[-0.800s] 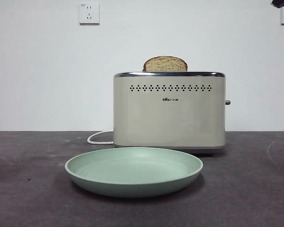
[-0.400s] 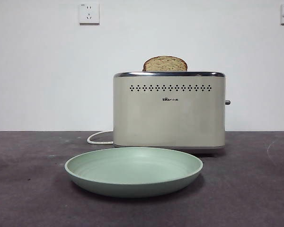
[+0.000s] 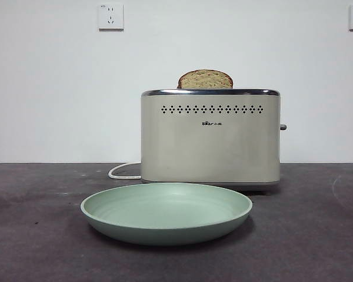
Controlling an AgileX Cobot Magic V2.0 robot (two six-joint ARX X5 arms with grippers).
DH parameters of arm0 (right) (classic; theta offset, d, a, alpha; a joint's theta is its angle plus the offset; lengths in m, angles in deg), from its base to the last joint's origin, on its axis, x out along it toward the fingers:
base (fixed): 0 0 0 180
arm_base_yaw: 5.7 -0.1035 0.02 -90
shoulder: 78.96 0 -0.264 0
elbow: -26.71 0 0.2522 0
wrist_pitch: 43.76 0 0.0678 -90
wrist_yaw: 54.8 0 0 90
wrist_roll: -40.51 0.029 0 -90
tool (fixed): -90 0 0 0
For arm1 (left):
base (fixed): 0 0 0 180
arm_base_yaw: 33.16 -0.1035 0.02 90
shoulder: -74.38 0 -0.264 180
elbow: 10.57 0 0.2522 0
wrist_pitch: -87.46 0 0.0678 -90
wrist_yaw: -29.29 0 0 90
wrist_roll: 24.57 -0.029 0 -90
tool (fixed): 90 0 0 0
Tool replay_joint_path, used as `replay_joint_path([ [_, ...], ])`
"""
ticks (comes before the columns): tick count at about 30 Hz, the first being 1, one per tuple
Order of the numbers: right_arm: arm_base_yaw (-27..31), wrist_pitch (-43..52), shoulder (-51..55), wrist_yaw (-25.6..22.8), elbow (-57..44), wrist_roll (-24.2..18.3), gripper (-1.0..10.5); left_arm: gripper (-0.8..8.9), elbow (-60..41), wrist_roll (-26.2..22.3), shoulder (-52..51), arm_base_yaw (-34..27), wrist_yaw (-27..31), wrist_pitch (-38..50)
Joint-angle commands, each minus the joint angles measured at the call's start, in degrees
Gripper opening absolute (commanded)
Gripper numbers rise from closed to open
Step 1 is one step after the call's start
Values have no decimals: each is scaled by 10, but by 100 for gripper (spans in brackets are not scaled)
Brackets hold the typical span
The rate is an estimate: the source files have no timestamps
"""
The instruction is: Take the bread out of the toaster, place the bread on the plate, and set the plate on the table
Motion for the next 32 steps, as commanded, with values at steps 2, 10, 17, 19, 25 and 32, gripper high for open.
replay_joint_path([
  [2,-1,3,-16,-1,0,-2,566,566,1,-2,47,23,-8,73],
  [10,-1,3,-34,0,0,-2,566,564,2,33,173,69,27,252],
  [17,-1,3,-35,0,0,-2,566,562,38,53,302,113,50,338],
  [19,-1,3,-35,0,0,-4,566,562,65,45,336,129,51,338],
  [25,-1,3,-35,0,0,-4,566,562,163,25,430,176,53,334],
  [32,-1,3,-35,0,0,-4,566,562,247,8,520,215,54,325],
])
